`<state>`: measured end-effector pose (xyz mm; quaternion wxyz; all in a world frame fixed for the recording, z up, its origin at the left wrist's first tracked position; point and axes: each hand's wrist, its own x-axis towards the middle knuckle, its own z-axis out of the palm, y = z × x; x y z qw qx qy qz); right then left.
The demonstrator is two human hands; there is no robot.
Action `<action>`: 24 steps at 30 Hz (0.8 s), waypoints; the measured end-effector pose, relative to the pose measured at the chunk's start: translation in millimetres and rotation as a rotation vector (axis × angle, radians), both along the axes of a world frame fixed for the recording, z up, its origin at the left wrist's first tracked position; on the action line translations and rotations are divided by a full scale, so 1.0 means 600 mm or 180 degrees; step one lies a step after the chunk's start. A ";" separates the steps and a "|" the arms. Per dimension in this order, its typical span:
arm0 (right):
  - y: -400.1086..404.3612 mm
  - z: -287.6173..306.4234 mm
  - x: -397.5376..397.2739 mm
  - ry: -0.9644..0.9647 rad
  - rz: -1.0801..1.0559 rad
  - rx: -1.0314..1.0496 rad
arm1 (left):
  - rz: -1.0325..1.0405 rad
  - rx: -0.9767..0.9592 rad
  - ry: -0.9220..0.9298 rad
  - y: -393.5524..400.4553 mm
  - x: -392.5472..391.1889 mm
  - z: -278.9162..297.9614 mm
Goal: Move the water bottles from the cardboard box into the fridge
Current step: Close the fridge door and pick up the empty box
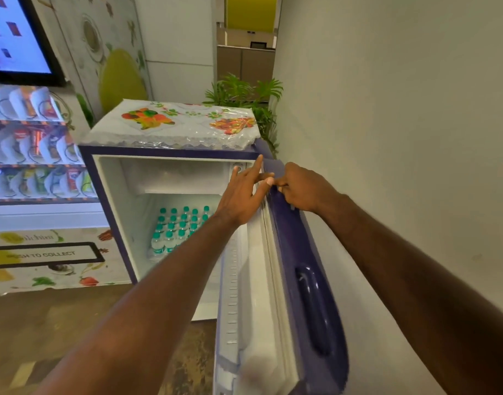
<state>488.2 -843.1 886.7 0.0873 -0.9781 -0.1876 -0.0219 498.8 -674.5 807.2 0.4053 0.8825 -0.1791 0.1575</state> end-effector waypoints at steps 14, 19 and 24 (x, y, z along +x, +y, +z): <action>0.128 -0.072 0.024 -0.0900 0.0000 0.0047 | -0.0297 0.0523 0.1678 0.140 -0.053 0.097; 0.181 -0.078 0.049 -0.0990 0.0332 0.0072 | 0.0360 0.1091 0.1567 0.202 -0.080 0.109; 0.229 -0.079 0.068 -0.0812 0.0462 0.0343 | 0.1057 0.2308 0.1291 0.263 -0.097 0.107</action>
